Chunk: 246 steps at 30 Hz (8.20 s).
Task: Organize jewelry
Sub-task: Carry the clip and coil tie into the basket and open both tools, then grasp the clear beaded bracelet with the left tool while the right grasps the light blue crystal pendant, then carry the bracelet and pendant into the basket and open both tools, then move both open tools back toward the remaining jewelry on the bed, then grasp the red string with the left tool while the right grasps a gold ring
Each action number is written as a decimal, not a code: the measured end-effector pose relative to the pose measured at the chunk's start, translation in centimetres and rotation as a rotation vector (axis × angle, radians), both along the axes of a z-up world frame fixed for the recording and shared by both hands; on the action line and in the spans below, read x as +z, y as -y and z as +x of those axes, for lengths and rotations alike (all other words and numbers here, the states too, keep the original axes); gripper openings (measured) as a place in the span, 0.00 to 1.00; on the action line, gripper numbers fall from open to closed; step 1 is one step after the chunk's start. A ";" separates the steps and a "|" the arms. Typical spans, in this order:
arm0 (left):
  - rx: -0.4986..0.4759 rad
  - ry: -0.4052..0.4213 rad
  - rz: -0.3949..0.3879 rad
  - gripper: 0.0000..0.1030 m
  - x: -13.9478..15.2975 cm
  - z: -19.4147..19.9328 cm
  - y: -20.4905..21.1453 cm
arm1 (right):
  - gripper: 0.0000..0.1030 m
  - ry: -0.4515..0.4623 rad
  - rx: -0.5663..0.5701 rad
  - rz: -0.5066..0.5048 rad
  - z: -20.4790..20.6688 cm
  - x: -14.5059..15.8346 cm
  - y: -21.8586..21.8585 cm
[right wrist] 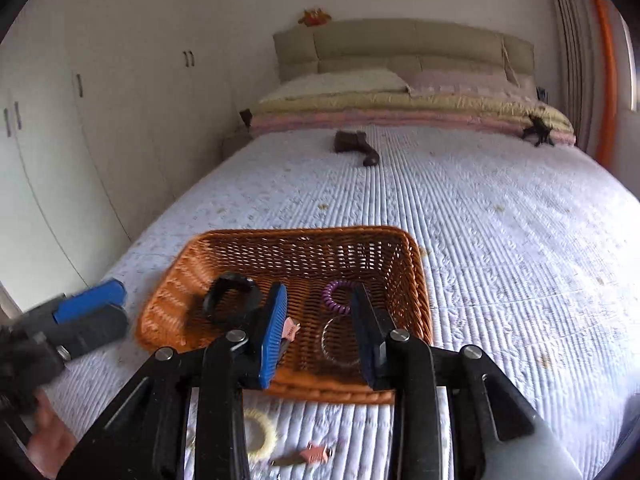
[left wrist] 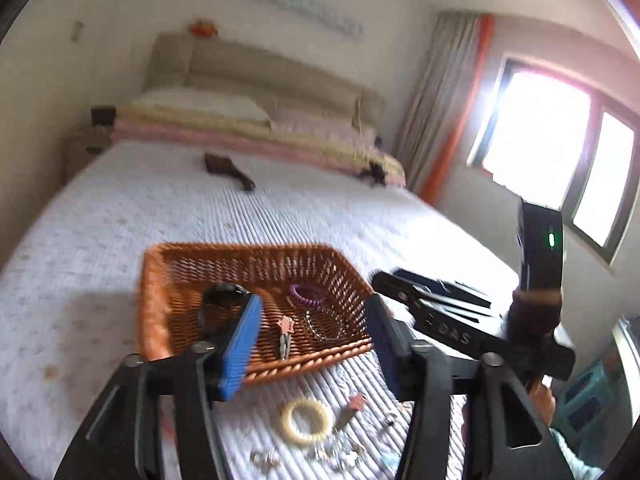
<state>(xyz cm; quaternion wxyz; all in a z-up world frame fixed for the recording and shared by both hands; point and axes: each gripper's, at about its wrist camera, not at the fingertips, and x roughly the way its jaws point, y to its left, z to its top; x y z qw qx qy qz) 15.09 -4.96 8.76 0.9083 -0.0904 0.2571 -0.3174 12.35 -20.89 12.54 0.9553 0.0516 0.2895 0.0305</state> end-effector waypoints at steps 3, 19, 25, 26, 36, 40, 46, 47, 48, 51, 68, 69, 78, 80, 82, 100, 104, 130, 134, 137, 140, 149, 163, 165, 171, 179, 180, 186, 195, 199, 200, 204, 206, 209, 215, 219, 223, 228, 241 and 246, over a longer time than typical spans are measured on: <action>0.096 0.044 -0.005 0.59 1.0 -4.0 -2.9 | 0.34 0.048 0.026 -0.008 -3.9 0.9 -1.3; 0.251 -0.069 0.133 0.59 -9.4 -14.2 -5.5 | 0.41 0.026 -0.030 0.038 -17.6 -7.2 -0.3; 0.158 -0.167 0.170 0.58 -12.0 -13.1 -2.2 | 0.52 -0.050 -0.044 0.033 -18.2 -9.8 -0.1; 0.153 -0.180 0.181 0.58 -12.4 -12.8 -1.8 | 0.52 -0.051 -0.035 0.035 -18.2 -9.9 -0.2; 0.150 -0.240 0.238 0.53 -14.2 -11.5 0.6 | 0.50 -0.117 -0.018 -0.013 -17.0 -12.5 -2.2; 0.144 -0.236 0.284 0.48 -14.3 -11.4 2.1 | 0.41 -0.128 -0.032 -0.018 -16.8 -12.9 -2.1; 0.179 -0.210 0.374 0.40 -14.4 -11.1 3.6 | 0.37 -0.130 -0.028 -0.031 -16.7 -12.9 -2.3; 0.185 -0.197 0.393 0.37 -14.4 -11.3 3.8 | 0.32 -0.132 -0.026 -0.033 -16.7 -13.0 -2.4; 0.183 -0.190 0.399 0.32 -14.4 -11.4 3.9 | 0.27 -0.134 -0.023 -0.037 -16.7 -13.0 -2.5; 0.162 -0.185 0.396 0.18 -14.5 -11.5 4.2 | 0.19 -0.132 -0.021 -0.045 -16.8 -13.0 -2.6; 0.114 -0.161 0.270 0.10 -13.7 -12.2 2.5 | 0.18 -0.081 -0.032 -0.038 -17.6 -12.2 -2.6; 0.112 -0.153 0.265 0.10 -13.5 -12.3 2.5 | 0.18 -0.075 -0.030 -0.034 -17.6 -12.1 -2.7; 0.124 -0.100 0.263 0.10 -11.8 -12.9 2.3 | 0.18 -0.005 -0.002 -0.036 -18.4 -9.9 -3.6; 0.152 -0.068 0.300 0.10 -11.2 -12.9 2.4 | 0.18 0.004 -0.007 -0.039 -18.3 -9.0 -3.6; 0.160 -0.038 0.316 0.10 -10.0 -12.5 2.3 | 0.18 0.017 0.002 -0.037 -17.9 -7.7 -3.4; 0.147 -0.005 0.219 0.10 -2.5 6.6 6.9 | 0.18 0.007 -0.042 0.103 4.0 -0.2 2.5; 0.142 -0.085 0.289 0.10 -6.2 9.2 8.7 | 0.18 -0.108 -0.062 0.145 8.4 -3.5 3.7; 0.073 -0.158 0.363 0.12 -10.7 11.4 10.7 | 0.19 -0.203 -0.052 0.122 11.0 -8.3 3.4; 0.034 -0.171 0.314 0.37 -10.5 10.9 10.1 | 0.19 -0.174 -0.055 0.133 10.4 -7.9 3.8; 0.044 -0.117 0.302 0.49 -9.6 10.0 10.0 | 0.30 -0.142 -0.047 0.147 9.8 -7.3 4.2; 0.038 -0.083 0.270 0.49 -8.6 9.2 9.5 | 0.30 -0.108 -0.063 0.133 9.1 -6.5 4.3; 0.032 0.045 0.084 0.49 -1.7 4.1 4.8 | 0.30 0.028 -0.084 0.093 4.0 -1.6 3.4; 0.120 0.144 -0.012 0.49 2.9 -6.6 -5.3 | 0.30 0.152 -0.031 0.001 -8.8 2.3 -0.2; 0.125 0.122 -0.013 0.49 1.6 -7.3 -6.0 | 0.30 0.147 -0.023 -0.008 -10.0 1.6 -0.3; 0.159 0.020 0.003 0.49 -3.2 -7.7 -7.0 | 0.30 0.085 -0.030 -0.004 -11.2 -1.4 0.7; 0.221 -0.100 0.050 0.49 -8.2 -6.7 -7.3 | 0.30 -0.027 -0.023 0.028 -11.2 -5.9 1.7; 0.229 -0.116 0.048 0.49 -8.8 -6.5 -7.4 | 0.30 -0.045 -0.019 0.028 -11.1 -6.6 1.6; 0.222 -0.237 0.016 0.49 -12.1 -4.7 -8.0 | 0.30 -0.143 -0.009 0.089 -10.3 -9.4 0.8; 0.220 -0.301 0.090 0.49 -13.9 -3.9 -6.7 | 0.30 -0.218 -0.060 0.074 -9.8 -11.7 -0.1; 0.224 -0.304 0.124 0.49 -14.1 -3.8 -6.3 | 0.30 -0.245 -0.076 0.078 -9.3 -12.3 0.2; 0.222 -0.303 0.127 0.49 -14.1 -3.9 -6.3 | 0.30 -0.250 -0.080 0.075 -9.1 -12.5 0.2; 0.220 -0.296 0.142 0.49 -14.2 -4.0 -6.0 | 0.30 -0.261 -0.094 0.052 -8.3 -12.4 0.0; 0.218 -0.294 0.146 0.49 -14.1 -4.0 -6.0 | 0.30 -0.277 -0.099 0.044 -7.6 -12.5 -0.2; 0.219 -0.293 0.155 0.49 -14.1 -4.0 -5.9 | 0.30 -0.280 -0.093 0.047 -6.9 -12.6 -0.3; 0.208 -0.282 0.177 0.49 -14.1 -4.1 -5.4 | 0.30 -0.281 -0.079 0.045 -5.9 -13.0 -0.3; 0.196 -0.272 0.195 0.49 -14.0 -4.3 -5.1 | 0.29 -0.281 -0.089 0.021 -5.7 -13.1 -0.6; 0.200 -0.255 0.232 0.46 -14.0 -4.5 -4.6 | 0.17 -0.274 -0.104 0.019 -5.8 -13.1 -0.6; 0.214 -0.251 0.301 0.29 -14.3 -3.9 -3.4 | 0.15 -0.265 -0.103 0.023 -6.0 -13.1 -0.5; 0.213 -0.164 0.357 0.04 -13.6 -5.1 -2.5 | 0.15 -0.196 -0.051 0.048 -7.9 -12.2 -0.5; 0.203 -0.129 0.336 0.04 -13.0 -5.7 -2.6 | 0.15 -0.143 -0.021 0.051 -8.8 -11.4 -0.9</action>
